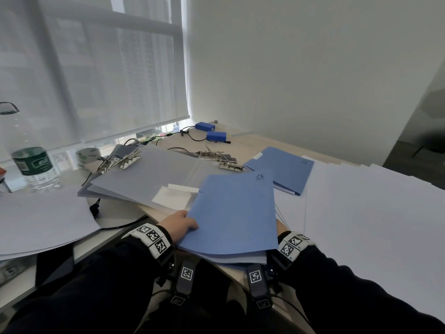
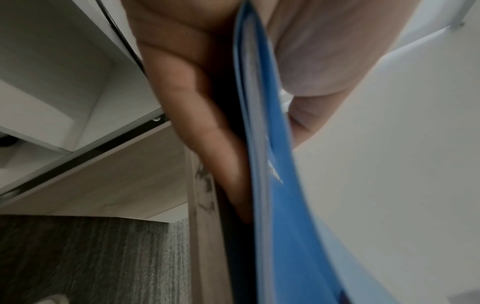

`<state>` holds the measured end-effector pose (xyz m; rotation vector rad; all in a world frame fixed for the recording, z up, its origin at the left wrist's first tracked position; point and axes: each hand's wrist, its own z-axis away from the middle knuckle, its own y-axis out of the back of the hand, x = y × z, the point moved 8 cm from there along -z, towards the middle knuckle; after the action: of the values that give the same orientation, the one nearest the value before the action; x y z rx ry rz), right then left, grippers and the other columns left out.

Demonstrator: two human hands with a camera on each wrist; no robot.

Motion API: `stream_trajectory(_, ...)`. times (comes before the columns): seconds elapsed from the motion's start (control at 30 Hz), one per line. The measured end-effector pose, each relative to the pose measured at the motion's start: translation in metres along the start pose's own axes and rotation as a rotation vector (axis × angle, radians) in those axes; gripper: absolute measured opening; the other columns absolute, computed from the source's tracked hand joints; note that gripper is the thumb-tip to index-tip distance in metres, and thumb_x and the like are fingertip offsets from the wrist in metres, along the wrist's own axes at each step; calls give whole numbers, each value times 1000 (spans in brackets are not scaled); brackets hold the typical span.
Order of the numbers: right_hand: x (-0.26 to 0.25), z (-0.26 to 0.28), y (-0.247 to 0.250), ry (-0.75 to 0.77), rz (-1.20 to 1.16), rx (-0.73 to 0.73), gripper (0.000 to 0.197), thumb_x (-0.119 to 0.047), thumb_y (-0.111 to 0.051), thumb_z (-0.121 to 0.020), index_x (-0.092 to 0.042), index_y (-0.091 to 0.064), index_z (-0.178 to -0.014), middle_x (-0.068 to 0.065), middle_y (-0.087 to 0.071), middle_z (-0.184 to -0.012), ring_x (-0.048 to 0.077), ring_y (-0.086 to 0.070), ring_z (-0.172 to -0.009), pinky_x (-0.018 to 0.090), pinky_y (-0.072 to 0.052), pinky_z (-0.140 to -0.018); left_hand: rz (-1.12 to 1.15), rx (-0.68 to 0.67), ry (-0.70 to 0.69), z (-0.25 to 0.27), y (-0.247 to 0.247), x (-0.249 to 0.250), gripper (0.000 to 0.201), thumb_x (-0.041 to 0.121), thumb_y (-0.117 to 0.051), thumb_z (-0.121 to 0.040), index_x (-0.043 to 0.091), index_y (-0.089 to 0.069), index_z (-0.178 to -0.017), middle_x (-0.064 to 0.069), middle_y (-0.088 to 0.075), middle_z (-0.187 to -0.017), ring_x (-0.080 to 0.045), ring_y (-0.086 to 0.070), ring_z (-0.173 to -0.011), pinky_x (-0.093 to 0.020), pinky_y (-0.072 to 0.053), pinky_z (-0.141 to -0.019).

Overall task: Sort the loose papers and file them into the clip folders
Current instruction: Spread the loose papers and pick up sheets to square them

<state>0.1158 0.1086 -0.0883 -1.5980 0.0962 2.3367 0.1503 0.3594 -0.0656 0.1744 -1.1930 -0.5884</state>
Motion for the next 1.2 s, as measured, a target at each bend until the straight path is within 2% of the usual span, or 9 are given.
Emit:
stream_trajectory(0.13, -5, 10, 7, -35, -9, 97, 41, -4, -28, -105, -7, -41, -65, 3, -54, -41, 22, -53, -43, 14, -41, -35, 133, -71, 62, 5, -13, -11, 30, 17, -58, -92, 29, -48, -117, -10, -58, -106, -27, -64, -78, -37, -57, -45)
stream_trajectory(0.23, -9, 27, 6, -36, -146, 60, 39, -8, -29, -105, -11, -42, -69, 0, -58, -47, 11, -55, -38, 14, -43, -37, 143, -88, 0, 7, -15, -10, 36, 17, -58, -93, 35, -46, -121, -8, -58, -110, -26, -64, -79, -32, -54, -43)
stream_trajectory(0.5, -36, 56, 32, 42, -176, 36, 41, -13, -32, -105, -5, -56, -73, 4, -63, -45, 15, -59, -34, 18, -43, -32, 419, -40, -240, 14, -25, 23, 48, 16, -65, -79, 31, -52, -123, -13, -61, -102, -24, -57, -57, -23, -40, -35)
stream_trajectory(0.57, -48, 59, 47, 68, -175, 81, 41, -16, -37, -104, -7, -66, -76, 7, -70, -60, 17, -64, -45, 20, -49, -42, 449, -65, -275, 16, -33, 35, 55, 23, -63, -71, 35, -52, -124, -11, -61, -103, -23, -57, -57, -24, -40, -38)
stream_trajectory(0.67, -72, 72, 80, 199, 51, 234, 22, -26, -42, -103, -15, -61, -108, 6, -66, -112, 18, -60, -85, 26, -43, -75, 482, -83, -317, 16, -45, 51, 56, 23, -61, -70, 33, -51, -124, -9, -61, -102, -22, -57, -56, -24, -40, -37)
stream_trajectory(0.8, -63, 83, 120, 119, -70, 219, 38, -60, -38, -96, -31, -57, -111, -2, -71, -106, 20, -70, -84, 36, -54, -73, 512, -108, -335, 12, -68, 65, 45, 17, -63, -74, 32, -56, -116, -8, -63, -98, -22, -56, -51, -24, -40, -37)
stream_trajectory(0.87, -52, 92, 129, 84, -118, 186, 32, -49, -50, -95, -26, -60, -116, 7, -72, -107, 27, -71, -78, 39, -57, -69, 508, -134, -344, 10, -86, 71, 36, 7, -62, -86, 31, -56, -113, -7, -63, -95, -21, -56, -49, -23, -39, -36)
stream_trajectory(1.0, -38, 106, 155, 57, -169, 180, 41, -11, -58, -87, -8, -58, -128, 20, -66, -121, 44, -62, -112, 61, -46, -97, 540, -253, -360, 12, -129, 88, 37, 5, -62, -89, 29, -56, -115, -11, -64, -99, -25, -58, -50, -24, -42, -32)
stream_trajectory(1.2, -28, 127, 209, 70, -205, 233, 23, -5, -53, -95, -9, -63, -114, 20, -70, -112, 37, -67, -92, 49, -55, -83, 441, -413, -291, 18, -192, 110, 47, 16, -67, -82, 30, -52, -125, -13, -63, -108, -27, -60, -60, -26, -44, -32)
